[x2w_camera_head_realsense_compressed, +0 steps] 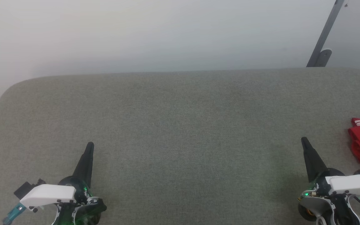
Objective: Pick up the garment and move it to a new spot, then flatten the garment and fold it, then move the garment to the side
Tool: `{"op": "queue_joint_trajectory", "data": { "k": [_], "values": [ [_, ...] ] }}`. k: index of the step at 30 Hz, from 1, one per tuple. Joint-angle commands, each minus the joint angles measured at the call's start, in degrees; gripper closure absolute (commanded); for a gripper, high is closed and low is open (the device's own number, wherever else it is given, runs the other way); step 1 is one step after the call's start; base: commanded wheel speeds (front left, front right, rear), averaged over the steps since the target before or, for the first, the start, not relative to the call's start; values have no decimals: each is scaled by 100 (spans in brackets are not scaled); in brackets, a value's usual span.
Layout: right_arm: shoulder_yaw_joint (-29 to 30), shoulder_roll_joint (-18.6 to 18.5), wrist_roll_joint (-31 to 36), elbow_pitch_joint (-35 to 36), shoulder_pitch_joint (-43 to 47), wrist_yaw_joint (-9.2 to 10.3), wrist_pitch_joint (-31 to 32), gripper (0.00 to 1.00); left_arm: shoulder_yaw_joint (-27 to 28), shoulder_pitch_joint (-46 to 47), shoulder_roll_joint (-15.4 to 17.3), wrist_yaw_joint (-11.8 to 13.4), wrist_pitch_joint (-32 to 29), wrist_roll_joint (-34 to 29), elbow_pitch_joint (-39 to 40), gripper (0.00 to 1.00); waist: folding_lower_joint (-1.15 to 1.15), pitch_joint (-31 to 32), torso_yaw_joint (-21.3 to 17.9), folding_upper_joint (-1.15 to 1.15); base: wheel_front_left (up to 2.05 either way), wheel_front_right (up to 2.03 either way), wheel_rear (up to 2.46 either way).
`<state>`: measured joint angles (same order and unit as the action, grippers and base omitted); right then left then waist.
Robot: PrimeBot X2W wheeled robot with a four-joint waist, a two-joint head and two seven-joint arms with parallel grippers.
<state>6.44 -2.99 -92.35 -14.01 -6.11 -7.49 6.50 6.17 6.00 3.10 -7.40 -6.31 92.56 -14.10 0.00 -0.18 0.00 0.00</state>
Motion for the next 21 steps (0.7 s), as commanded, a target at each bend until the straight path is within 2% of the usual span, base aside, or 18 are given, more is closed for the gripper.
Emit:
{"op": "queue_joint_trajectory", "data": {
  "k": [1,21],
  "values": [
    [13,23,-22,-7,-34,0,16,100,27,56,-5,-16,-27,7,2,100,0,0,0,0,0,0,0],
    [16,26,-17,-8,-34,0,18,100,33,57,-12,-16,-27,-4,2,100,0,0,0,0,0,0,0]
  ]
}}
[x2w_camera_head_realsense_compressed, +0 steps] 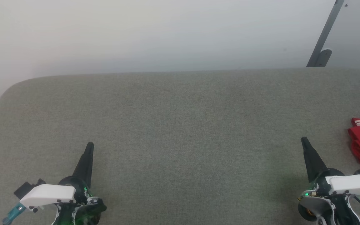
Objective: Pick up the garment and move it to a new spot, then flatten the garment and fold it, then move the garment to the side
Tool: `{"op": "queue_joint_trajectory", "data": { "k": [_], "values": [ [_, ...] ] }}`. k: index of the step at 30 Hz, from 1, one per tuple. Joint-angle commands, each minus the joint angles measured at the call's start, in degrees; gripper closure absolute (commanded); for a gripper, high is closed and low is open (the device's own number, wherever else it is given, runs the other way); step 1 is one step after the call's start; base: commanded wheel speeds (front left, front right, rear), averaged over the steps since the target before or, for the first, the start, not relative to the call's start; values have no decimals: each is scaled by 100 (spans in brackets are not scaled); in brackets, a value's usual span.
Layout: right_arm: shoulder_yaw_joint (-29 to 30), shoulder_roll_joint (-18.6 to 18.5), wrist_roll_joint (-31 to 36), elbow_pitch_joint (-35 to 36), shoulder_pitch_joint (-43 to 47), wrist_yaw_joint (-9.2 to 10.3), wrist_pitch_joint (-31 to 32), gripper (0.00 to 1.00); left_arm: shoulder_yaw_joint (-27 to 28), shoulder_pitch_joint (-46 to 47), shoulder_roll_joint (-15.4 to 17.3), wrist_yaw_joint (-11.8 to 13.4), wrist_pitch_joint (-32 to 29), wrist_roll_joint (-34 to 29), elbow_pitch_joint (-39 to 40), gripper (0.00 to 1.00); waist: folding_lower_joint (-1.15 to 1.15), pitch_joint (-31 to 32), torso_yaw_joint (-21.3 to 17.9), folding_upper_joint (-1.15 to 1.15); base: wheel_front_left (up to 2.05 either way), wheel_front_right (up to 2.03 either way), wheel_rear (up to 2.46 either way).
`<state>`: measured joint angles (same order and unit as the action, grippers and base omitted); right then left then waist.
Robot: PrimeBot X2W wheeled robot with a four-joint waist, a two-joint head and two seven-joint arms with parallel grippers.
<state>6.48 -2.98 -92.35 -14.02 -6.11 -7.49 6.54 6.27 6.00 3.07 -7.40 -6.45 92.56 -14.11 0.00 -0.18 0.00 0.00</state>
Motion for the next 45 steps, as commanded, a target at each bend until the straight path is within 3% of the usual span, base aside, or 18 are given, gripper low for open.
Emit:
{"op": "queue_joint_trajectory", "data": {
  "k": [1,45],
  "values": [
    [13,25,-16,-6,-34,0,14,100,24,57,-9,-16,-13,-4,3,100,0,0,0,0,0,0,0],
    [14,27,-9,-8,-35,0,19,100,33,59,-18,-16,-25,-19,4,100,0,0,0,0,0,0,0]
  ]
}}
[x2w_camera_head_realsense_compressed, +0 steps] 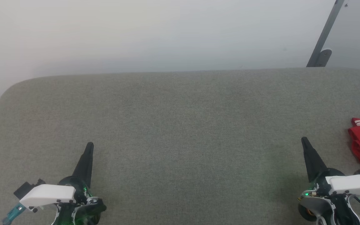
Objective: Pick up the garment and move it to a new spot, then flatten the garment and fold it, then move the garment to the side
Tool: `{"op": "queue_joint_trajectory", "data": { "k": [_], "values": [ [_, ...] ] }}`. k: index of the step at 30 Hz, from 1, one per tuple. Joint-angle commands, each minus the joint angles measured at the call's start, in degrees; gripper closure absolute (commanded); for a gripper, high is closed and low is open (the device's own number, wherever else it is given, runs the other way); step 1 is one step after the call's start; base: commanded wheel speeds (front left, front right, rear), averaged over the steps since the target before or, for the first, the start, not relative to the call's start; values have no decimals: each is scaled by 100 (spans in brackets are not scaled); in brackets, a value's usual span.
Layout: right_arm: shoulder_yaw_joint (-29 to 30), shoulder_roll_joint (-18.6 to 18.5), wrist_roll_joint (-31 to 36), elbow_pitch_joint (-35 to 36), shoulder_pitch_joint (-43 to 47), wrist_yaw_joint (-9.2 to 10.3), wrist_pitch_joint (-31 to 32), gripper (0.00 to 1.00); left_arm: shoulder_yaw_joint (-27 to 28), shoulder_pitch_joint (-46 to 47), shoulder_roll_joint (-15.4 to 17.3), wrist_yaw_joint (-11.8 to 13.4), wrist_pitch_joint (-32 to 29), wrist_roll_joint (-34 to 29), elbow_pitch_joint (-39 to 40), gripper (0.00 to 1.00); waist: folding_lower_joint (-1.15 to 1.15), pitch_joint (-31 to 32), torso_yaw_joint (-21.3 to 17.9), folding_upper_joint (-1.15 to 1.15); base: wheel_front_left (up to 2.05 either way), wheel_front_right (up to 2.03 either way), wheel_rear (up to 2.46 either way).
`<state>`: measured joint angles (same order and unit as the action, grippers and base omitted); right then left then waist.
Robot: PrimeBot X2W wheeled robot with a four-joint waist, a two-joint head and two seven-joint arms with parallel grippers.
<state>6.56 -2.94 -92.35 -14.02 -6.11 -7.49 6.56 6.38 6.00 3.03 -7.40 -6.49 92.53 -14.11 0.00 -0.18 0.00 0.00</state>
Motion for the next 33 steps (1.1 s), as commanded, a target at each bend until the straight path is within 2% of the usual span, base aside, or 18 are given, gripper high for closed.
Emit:
{"op": "queue_joint_trajectory", "data": {
  "k": [1,33],
  "values": [
    [6,23,-9,-7,-35,0,17,100,22,59,-14,-16,-22,-17,4,100,0,0,0,0,0,0,0],
    [7,24,-7,-7,-35,0,19,100,26,60,-17,-16,-23,-18,4,100,0,0,0,0,0,0,0]
  ]
}}
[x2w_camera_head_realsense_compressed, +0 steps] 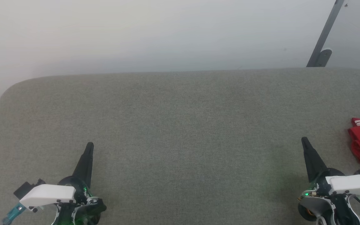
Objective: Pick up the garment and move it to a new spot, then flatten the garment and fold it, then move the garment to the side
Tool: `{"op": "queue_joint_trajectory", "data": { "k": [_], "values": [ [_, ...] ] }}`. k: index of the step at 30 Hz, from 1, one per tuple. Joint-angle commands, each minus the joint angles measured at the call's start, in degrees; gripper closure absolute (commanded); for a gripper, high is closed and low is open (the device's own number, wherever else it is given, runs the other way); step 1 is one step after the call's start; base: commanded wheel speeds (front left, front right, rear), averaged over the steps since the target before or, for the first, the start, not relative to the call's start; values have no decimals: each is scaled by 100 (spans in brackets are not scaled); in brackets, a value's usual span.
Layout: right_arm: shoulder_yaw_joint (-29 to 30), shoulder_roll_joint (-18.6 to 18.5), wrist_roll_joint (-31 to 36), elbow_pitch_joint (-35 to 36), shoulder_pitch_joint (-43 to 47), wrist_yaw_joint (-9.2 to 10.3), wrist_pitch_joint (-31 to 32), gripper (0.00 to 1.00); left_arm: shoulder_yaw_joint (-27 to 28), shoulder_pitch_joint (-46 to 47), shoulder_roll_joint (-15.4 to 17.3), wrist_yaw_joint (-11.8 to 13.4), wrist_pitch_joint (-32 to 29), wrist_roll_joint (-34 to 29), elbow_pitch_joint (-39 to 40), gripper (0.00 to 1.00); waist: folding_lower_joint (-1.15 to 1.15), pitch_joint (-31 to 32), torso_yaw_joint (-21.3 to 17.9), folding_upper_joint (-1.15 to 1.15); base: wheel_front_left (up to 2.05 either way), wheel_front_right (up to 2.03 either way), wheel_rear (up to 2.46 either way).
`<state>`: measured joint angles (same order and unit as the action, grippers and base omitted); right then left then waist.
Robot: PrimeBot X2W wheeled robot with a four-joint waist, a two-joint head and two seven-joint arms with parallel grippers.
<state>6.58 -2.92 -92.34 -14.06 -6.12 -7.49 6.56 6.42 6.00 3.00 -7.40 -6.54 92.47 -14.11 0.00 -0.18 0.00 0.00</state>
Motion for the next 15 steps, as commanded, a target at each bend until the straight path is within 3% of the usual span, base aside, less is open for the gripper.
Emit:
{"op": "queue_joint_trajectory", "data": {
  "k": [1,15],
  "values": [
    [6,21,-8,-3,-34,0,19,100,22,60,-15,-16,-18,-11,4,100,0,0,0,0,0,0,0],
    [7,22,-7,-3,-34,0,20,100,24,60,-17,-17,-19,-13,4,100,0,0,0,0,0,0,0]
  ]
}}
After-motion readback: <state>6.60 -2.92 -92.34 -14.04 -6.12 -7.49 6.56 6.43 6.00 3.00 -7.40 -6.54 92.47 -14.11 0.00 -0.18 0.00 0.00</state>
